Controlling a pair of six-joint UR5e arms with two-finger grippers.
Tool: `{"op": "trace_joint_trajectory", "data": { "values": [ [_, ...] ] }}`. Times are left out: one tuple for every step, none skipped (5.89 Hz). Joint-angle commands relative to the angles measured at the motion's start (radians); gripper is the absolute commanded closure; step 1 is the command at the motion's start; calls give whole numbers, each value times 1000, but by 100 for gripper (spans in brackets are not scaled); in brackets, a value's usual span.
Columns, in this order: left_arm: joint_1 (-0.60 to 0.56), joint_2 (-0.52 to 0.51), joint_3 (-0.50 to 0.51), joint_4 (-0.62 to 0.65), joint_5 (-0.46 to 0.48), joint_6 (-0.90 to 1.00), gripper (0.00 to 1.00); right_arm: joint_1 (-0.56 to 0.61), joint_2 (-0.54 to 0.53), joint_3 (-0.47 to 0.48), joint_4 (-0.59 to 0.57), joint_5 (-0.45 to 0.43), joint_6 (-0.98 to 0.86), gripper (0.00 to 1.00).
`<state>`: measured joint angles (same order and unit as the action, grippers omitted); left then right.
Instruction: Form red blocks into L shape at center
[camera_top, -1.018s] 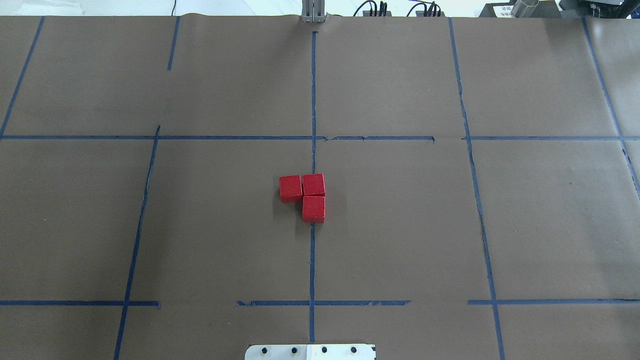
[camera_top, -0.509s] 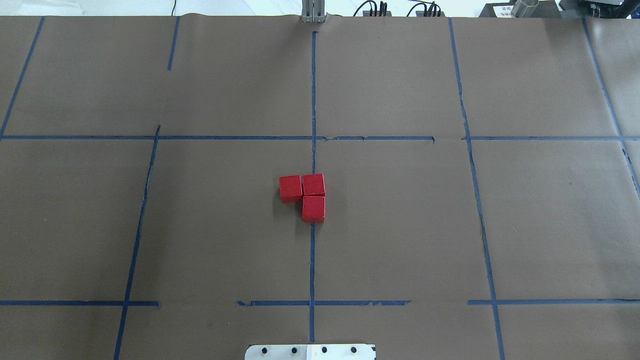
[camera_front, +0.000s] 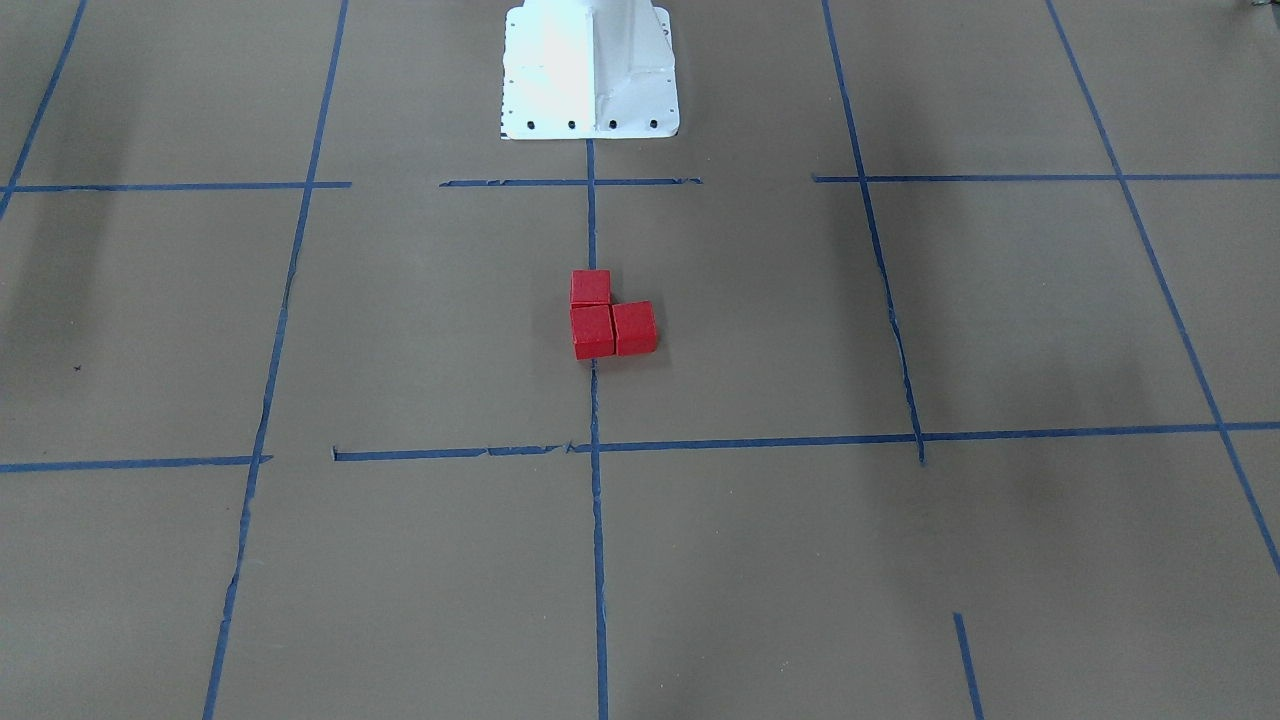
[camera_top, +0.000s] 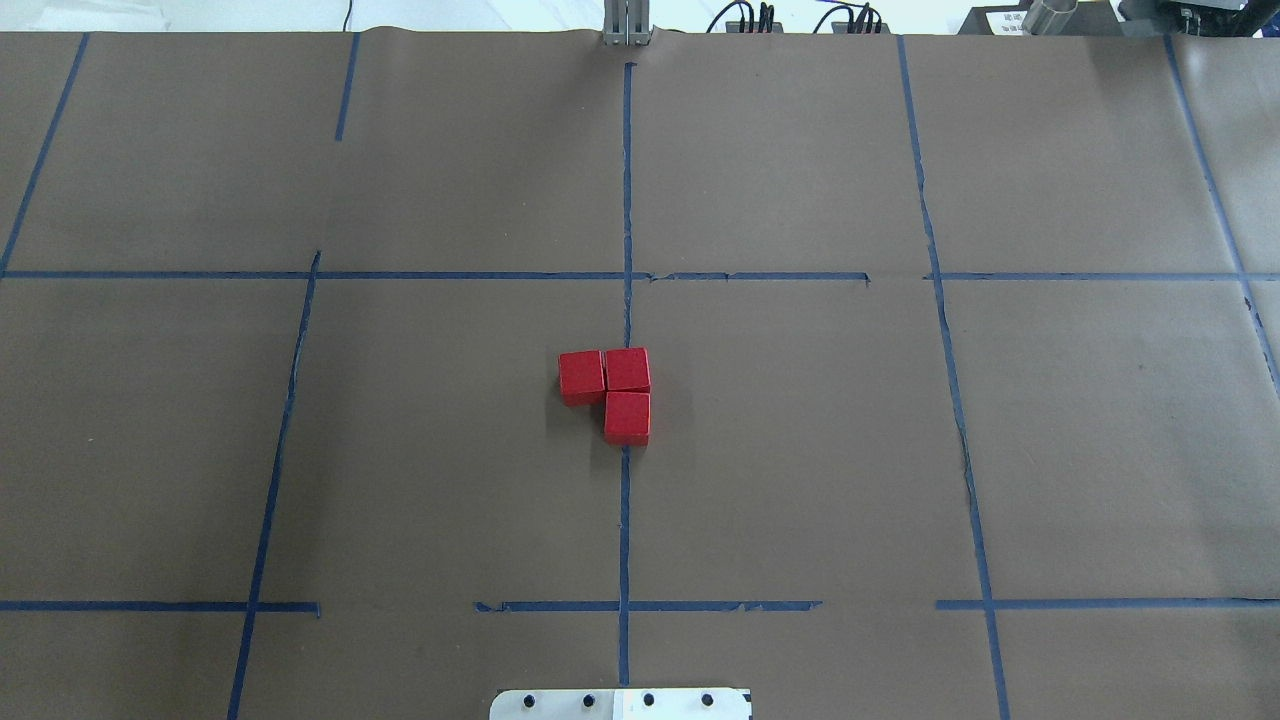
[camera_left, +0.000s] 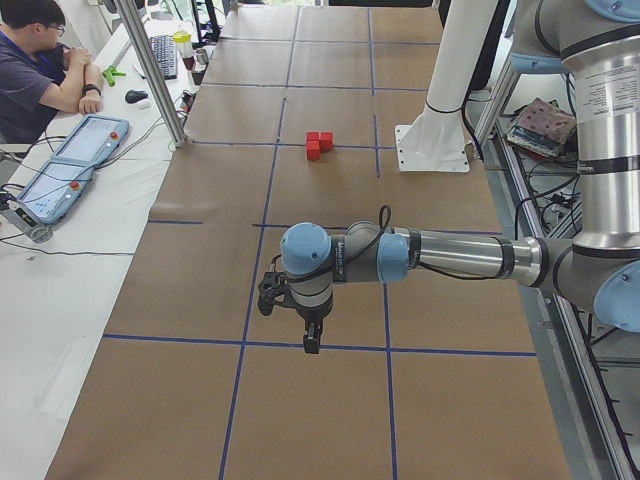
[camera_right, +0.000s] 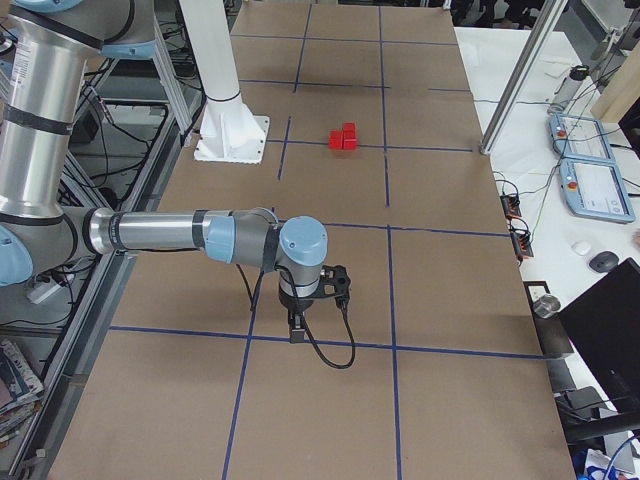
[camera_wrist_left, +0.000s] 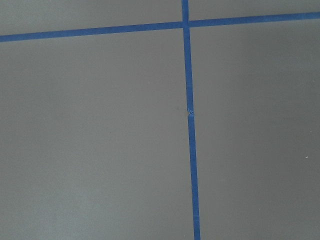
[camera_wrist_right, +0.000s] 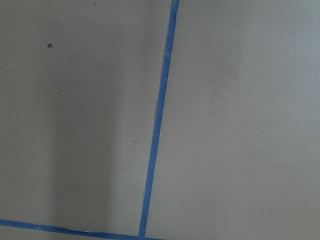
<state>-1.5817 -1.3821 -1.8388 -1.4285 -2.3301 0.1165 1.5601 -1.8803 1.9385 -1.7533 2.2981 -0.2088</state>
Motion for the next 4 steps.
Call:
{"op": "trace_joint_trajectory", "data": {
  "values": [
    [0, 0, 0, -4, 0, 0, 0, 0, 1, -1, 0, 14, 0, 0],
    [0, -2, 0, -7, -2, 0, 0, 0, 1, 0, 0, 14, 0, 0],
    [0, -2, -2, -9, -2, 0, 0, 0, 1, 0, 0, 14, 0, 0],
    [2, -2, -7, -6, -2, 2, 0, 0, 1, -1, 0, 14, 2, 0]
  ]
}}
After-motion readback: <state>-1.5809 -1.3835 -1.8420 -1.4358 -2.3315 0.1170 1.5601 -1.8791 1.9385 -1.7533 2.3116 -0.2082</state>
